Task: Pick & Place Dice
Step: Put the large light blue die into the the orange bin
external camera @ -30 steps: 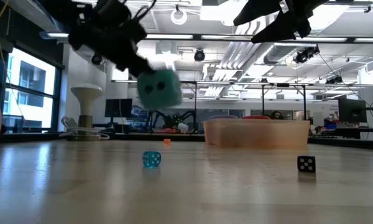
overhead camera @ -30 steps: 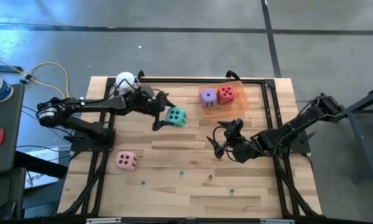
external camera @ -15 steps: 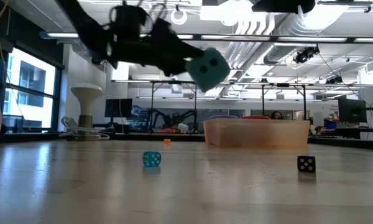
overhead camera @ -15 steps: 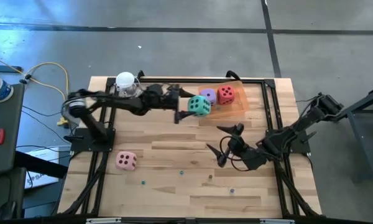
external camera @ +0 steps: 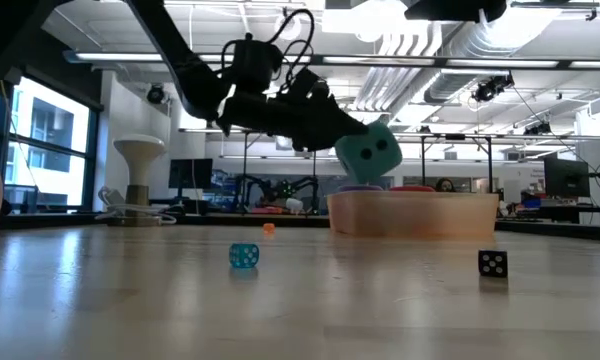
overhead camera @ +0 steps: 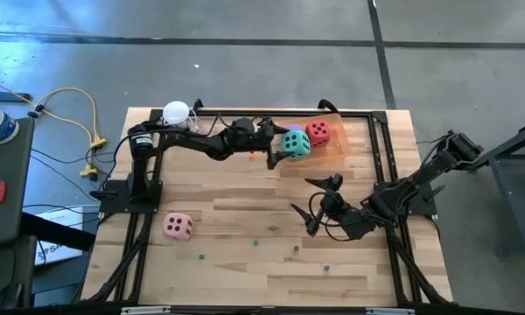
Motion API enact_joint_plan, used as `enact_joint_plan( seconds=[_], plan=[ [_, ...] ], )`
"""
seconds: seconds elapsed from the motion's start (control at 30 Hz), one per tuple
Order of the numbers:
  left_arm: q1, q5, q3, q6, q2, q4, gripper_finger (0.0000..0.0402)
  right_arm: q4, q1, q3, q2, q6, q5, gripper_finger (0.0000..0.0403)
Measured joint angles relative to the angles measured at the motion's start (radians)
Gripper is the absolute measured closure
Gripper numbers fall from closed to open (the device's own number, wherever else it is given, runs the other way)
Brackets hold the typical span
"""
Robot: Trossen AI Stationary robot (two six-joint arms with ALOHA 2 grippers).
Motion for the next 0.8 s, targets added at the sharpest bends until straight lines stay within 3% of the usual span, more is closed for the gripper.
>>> enact_joint_plan(
  seconds=[0.8],
  plan=[
    [0.001, -0.069, 0.007, -0.034, 0.013, -0.071, 0.0003, 0.003, 0.000, 0.000, 0.000, 0.002, 0.001, 0.0005]
  ],
)
